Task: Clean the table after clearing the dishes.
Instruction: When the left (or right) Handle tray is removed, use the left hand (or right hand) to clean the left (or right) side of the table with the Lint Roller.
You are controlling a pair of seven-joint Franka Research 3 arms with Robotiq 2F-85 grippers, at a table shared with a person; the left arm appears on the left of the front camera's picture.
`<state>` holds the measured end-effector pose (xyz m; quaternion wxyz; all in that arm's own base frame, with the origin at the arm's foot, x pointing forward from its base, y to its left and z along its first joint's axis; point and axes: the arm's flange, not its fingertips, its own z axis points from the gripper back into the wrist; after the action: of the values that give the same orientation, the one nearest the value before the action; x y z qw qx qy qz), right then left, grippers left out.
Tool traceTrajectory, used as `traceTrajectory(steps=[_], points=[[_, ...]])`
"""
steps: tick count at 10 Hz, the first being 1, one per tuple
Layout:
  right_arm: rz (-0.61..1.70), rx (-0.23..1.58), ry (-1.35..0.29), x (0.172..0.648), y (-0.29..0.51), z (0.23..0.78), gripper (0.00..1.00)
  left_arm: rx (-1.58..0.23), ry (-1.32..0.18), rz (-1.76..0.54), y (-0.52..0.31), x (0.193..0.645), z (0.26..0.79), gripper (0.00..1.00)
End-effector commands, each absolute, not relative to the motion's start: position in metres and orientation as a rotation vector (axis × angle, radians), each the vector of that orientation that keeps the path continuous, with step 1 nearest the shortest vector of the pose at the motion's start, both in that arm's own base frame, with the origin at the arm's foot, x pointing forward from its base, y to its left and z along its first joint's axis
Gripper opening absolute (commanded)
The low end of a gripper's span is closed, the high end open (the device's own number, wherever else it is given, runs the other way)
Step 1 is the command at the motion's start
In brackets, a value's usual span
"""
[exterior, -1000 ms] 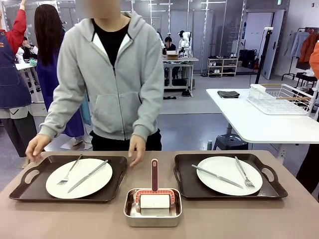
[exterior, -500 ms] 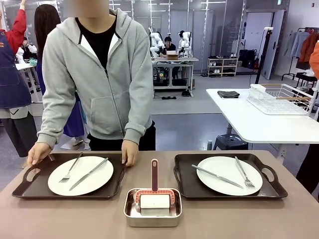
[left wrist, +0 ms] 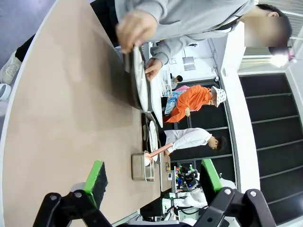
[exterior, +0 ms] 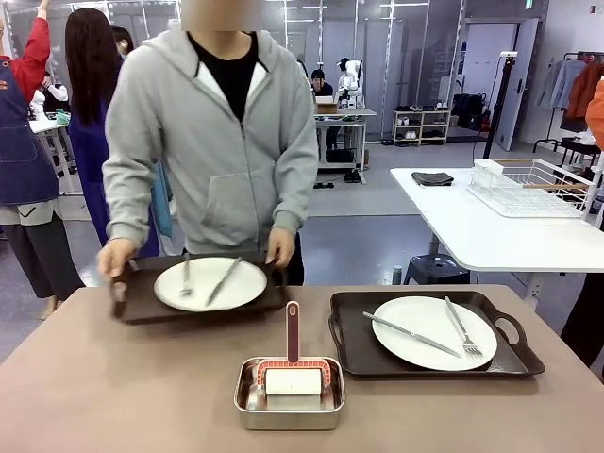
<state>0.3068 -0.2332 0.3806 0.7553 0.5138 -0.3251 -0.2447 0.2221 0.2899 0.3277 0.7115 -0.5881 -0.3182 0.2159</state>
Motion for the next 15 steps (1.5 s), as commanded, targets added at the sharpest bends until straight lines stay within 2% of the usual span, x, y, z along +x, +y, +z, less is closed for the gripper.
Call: traceTrajectory(steps=[1, 10, 15], points=[[-0.536, 1.132, -0.719, 0.305, -0.235, 0.382, 1.00, -1.313, -0.704, 0.467, 0.291, 0.220, 0.330, 1.00], [-0.536, 1.132, -0.719, 0.305, -0.235, 0.382, 1.00, -1.304, -0.706, 0.479, 0.290, 0.222, 0.328, 1.00], [-0.536, 1.132, -0.719, 0.305, -0.235, 0.382, 1.00, -0.929, -0.805, 0.201, 0.134, 0.327, 0.506, 1.00]])
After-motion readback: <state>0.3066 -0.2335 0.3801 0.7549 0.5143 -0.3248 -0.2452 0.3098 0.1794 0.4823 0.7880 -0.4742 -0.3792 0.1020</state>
